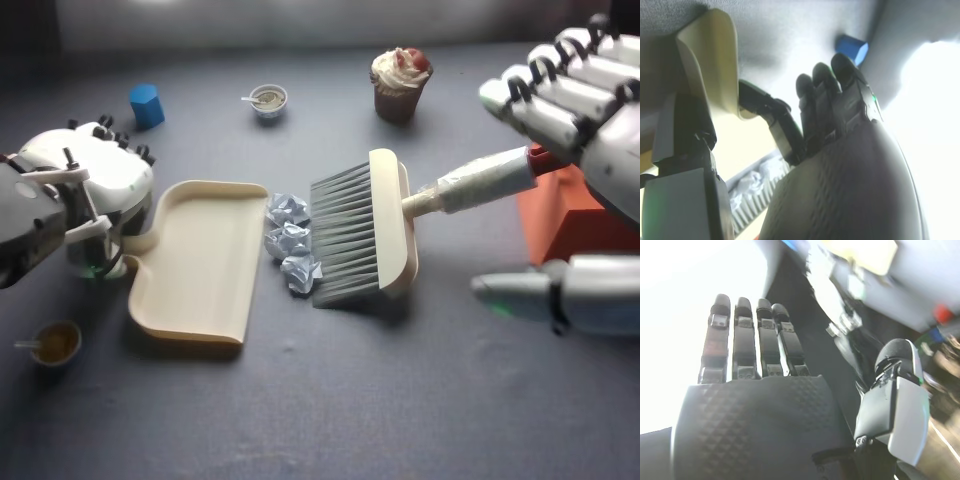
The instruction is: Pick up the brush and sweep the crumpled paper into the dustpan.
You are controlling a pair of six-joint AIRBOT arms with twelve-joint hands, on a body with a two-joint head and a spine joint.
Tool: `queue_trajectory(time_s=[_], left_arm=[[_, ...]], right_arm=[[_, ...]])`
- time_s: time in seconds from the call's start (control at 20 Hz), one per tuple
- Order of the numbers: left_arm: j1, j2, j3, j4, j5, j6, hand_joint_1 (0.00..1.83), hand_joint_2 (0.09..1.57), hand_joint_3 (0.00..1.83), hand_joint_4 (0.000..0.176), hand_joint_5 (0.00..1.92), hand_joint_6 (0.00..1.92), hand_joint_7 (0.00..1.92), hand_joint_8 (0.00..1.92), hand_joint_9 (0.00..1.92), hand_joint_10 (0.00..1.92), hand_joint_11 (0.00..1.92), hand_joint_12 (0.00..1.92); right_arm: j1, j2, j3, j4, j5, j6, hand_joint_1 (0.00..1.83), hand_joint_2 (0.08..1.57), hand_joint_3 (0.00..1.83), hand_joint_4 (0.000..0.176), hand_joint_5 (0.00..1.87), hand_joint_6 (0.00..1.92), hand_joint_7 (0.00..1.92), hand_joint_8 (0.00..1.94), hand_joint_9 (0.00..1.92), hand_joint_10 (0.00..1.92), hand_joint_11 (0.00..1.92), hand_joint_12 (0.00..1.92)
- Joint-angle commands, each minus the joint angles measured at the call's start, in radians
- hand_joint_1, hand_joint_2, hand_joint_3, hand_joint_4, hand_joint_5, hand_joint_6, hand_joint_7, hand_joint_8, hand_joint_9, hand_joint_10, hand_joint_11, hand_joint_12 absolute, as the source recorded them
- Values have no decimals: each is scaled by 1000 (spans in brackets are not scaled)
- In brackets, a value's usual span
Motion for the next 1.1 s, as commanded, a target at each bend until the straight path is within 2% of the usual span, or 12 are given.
queue_trajectory(time_s=[0.0,0.05,0.1,0.15,0.3,0.35,0.5,0.65,0.7,0.75,0.85,1.05], left_arm=[[-12,-1,5,42,-40,1,1091,1115,0,0,987,968,283,3,187,5,0,389],[-15,-2,6,45,-40,1,1091,1115,0,0,987,968,283,3,187,5,0,389],[-17,-5,7,49,-40,-1,1091,1111,1,0,997,953,321,5,222,6,29,408],[-21,-8,11,56,-40,-6,1096,1107,0,0,1005,940,332,4,231,4,33,416],[-30,-13,30,96,-16,-34,1076,1120,1,7,975,988,319,6,235,9,8,415],[-36,-17,43,106,1,-34,1080,1119,0,0,979,983,318,3,230,4,4,413],[-44,-33,90,119,15,-57,1107,1105,0,0,1011,929,348,6,248,5,36,431],[-55,-54,141,165,8,-108,1071,1124,0,13,970,998,326,1,233,4,31,431],[-62,-62,156,169,8,-109,1072,1123,0,13,971,996,327,1,239,5,39,434],[-70,-72,170,176,12,-110,1081,1124,0,0,971,996,329,1,237,3,29,426],[-83,-89,189,186,16,-110,1094,1115,0,0,989,966,319,0,236,1,38,417],[-97,-107,208,197,28,-110,1090,1111,3,0,995,955,310,2,214,0,31,410]], right_arm=[[-2,-19,5,-32,-175,-33,69,1006,11,0,88,0,133,0,130,0,124,0],[-6,-44,14,-12,-206,-54,69,1006,11,0,88,0,133,0,130,0,124,0],[-13,-79,28,16,-255,-79,304,1036,10,0,34,0,106,0,120,0,139,12],[-25,-119,43,38,-305,-111,364,1036,5,0,22,0,96,0,108,0,133,9],[-58,-194,88,40,-365,-121,657,1030,0,0,0,0,39,1,47,0,76,2],[-67,-214,104,40,-379,-121,814,1017,0,0,0,0,36,0,40,1,59,1],[-95,-283,170,40,-425,-121,1035,1037,0,0,48,14,87,13,91,14,119,27],[-121,-357,247,48,-481,-121,1120,974,0,0,114,6,153,5,162,8,196,55],[-125,-376,267,58,-485,-121,1149,994,6,0,127,7,161,5,174,8,205,58],[-127,-395,284,70,-490,-121,1153,1006,11,0,128,6,157,2,170,5,207,59],[-129,-428,305,79,-503,-124,1251,1067,10,0,154,5,185,4,201,5,257,78],[-130,-502,339,79,-517,-130,1263,1119,14,0,164,2,171,0,205,1,271,81]])
